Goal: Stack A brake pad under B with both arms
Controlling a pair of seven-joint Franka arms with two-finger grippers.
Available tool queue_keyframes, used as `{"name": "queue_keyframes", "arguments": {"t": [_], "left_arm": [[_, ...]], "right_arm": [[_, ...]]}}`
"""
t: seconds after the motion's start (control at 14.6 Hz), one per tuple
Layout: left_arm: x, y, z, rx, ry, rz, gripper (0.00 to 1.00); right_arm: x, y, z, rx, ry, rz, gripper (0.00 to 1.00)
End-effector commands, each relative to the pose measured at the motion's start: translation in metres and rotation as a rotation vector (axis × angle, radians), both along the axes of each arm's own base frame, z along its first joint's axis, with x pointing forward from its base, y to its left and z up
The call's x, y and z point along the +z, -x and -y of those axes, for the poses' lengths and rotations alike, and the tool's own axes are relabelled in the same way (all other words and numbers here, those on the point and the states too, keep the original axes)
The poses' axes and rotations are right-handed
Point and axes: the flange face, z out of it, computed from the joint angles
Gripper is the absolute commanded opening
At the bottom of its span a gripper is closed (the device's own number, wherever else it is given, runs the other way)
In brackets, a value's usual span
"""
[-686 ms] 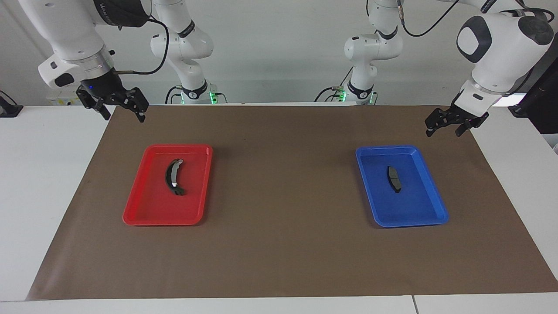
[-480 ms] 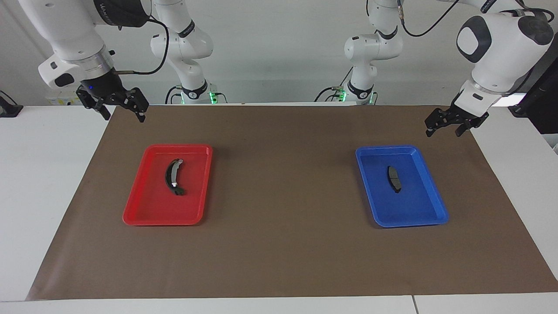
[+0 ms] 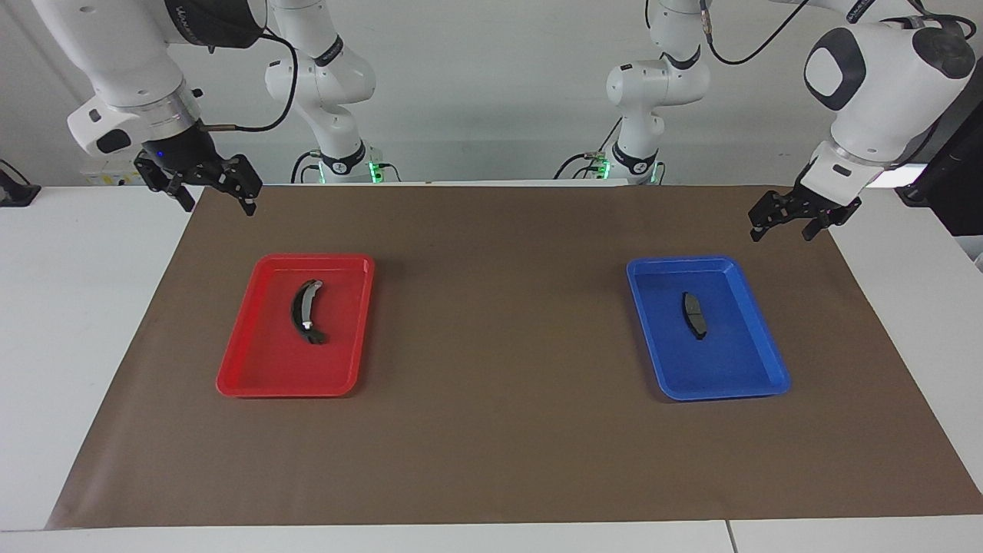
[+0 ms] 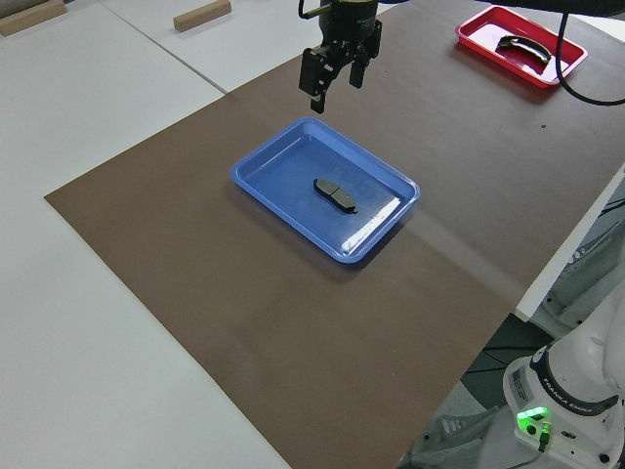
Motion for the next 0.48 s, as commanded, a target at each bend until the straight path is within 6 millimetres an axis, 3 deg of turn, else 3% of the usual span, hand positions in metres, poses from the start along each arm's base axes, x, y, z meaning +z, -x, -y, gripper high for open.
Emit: {"name": "queue_keyframes", "arguments": {"t": [0.0,0.27,0.41], "left_arm": [[0.004,0.006,0.002,0.009,-0.009,0.012,0.99],[0.001,0.003,0.004,-0.004,-0.011,0.043,0.99],[-0.01,0.0,0.01,-0.015,-0.011,0.058,0.99]], "right_arm": [[-0.002,0.001,0.002,-0.02,-0.008,0.005,1.0],[-0.002,0.002,0.002,-0.02,-0.008,0.005,1.0],[-0.002,0.002,0.003,-0.02,-0.008,0.003,1.0]]}}
